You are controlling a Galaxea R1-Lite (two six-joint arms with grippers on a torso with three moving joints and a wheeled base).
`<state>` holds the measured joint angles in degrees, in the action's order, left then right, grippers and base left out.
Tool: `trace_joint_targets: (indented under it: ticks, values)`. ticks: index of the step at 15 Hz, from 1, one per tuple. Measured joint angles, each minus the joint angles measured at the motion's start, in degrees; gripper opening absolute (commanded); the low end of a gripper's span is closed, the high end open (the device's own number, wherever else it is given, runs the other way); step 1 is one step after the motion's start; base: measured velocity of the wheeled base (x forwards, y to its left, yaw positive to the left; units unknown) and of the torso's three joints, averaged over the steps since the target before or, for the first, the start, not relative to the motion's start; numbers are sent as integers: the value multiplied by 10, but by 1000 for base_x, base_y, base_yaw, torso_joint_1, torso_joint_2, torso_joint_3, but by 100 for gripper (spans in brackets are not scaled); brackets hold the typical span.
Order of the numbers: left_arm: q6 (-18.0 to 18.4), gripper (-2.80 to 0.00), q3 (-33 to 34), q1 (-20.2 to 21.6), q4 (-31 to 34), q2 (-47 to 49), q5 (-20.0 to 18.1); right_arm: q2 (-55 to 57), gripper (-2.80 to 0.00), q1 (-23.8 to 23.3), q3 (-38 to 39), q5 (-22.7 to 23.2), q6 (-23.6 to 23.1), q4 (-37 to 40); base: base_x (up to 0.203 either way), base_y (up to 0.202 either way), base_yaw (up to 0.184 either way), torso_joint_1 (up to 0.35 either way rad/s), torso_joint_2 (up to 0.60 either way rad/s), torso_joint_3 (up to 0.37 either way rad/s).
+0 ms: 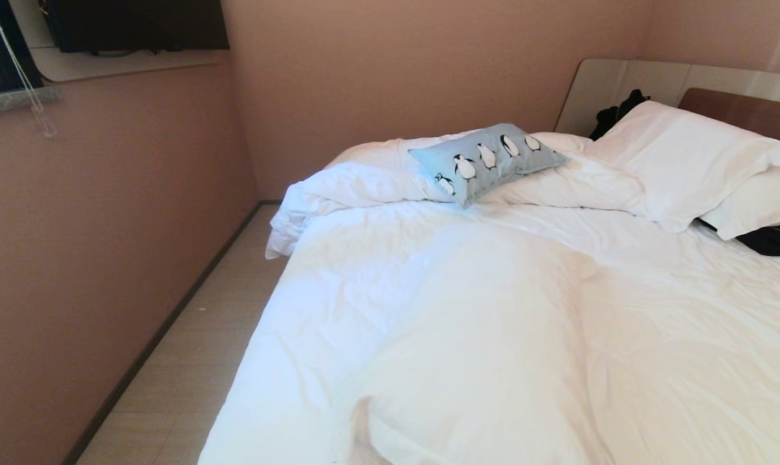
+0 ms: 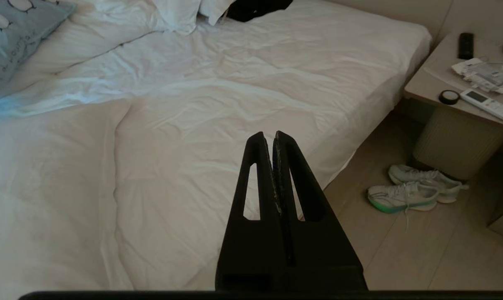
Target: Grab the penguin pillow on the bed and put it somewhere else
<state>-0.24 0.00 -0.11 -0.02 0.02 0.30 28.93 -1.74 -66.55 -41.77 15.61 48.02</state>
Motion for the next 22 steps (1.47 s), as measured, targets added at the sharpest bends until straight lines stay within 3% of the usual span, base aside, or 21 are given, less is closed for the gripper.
trace_joint_targets:
  ticks: [5, 14, 18, 22]
  values:
    - [0, -280, 0, 0, 0, 0, 0, -109, -280, -19, 41, 26, -63, 3, 0, 0, 0, 0, 0, 0]
    - [0, -280, 0, 0, 0, 0, 0, -198, -280, 2, 84, 65, -76, 0, 0, 0, 0, 0, 0, 0]
    - [0, -280, 0, 0, 0, 0, 0, -270, -280, 6, 120, 120, -108, -2, 0, 0, 0, 0, 0, 0]
    - [0, -280, 0, 0, 0, 0, 0, -288, -280, 7, 138, 198, -97, -9, 0, 0, 0, 0, 0, 0]
